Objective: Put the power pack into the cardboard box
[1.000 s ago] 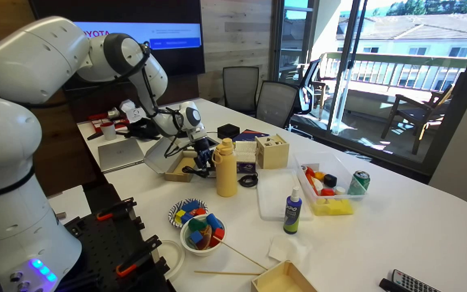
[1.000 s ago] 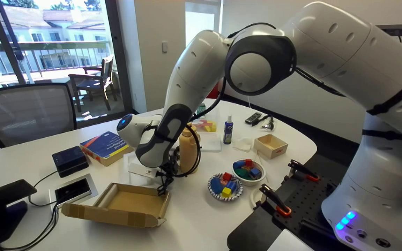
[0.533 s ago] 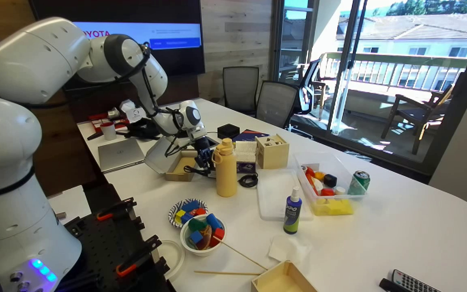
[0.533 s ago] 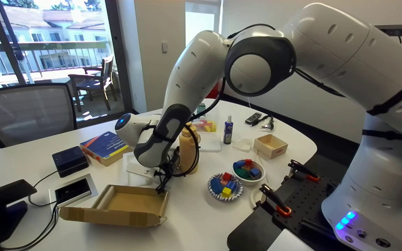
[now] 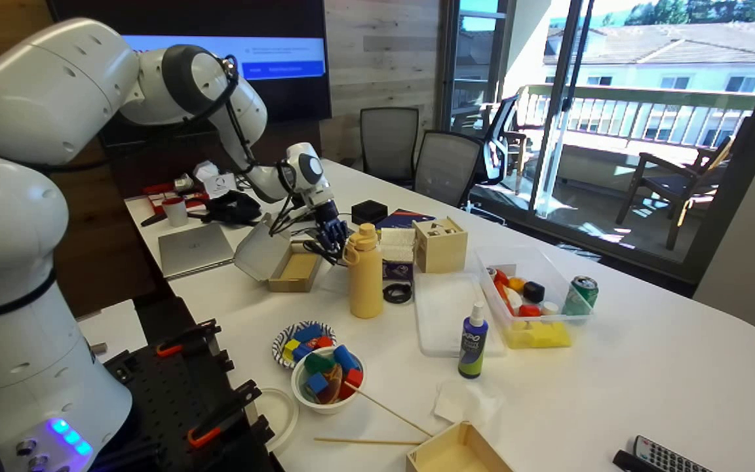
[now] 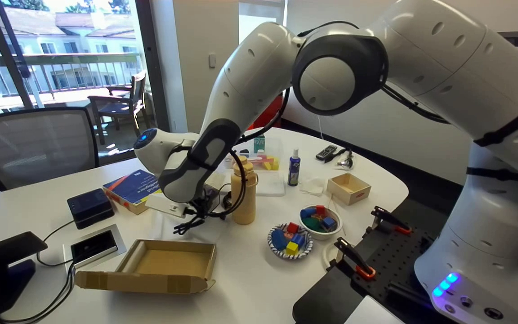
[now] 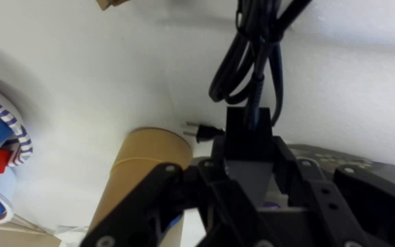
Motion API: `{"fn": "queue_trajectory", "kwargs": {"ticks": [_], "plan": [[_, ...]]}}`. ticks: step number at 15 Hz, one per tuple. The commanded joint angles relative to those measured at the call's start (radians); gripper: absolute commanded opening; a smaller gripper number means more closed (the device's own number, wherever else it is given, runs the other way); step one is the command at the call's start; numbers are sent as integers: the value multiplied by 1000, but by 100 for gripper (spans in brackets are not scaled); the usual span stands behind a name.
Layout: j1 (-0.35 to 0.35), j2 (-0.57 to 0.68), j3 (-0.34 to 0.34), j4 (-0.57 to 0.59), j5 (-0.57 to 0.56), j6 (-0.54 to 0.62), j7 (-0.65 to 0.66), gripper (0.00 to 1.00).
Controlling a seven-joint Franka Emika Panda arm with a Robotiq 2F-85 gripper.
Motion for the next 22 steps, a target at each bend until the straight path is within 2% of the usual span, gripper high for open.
{"fn": "queue_trajectory", "kwargs": {"ticks": [1, 9, 15, 16, 17, 22], "plan": [[-3, -126, 45, -26, -9, -37, -62, 11], [-61, -290, 253, -73, 19, 35, -437, 11], [-170, -383, 430, -141, 117, 33, -742, 11], [-174, -401, 442, -149, 121, 18, -754, 11], [-137, -424, 399, -156, 145, 17, -765, 11], [-55, -529, 314, -184, 60, 18, -684, 11]]}}
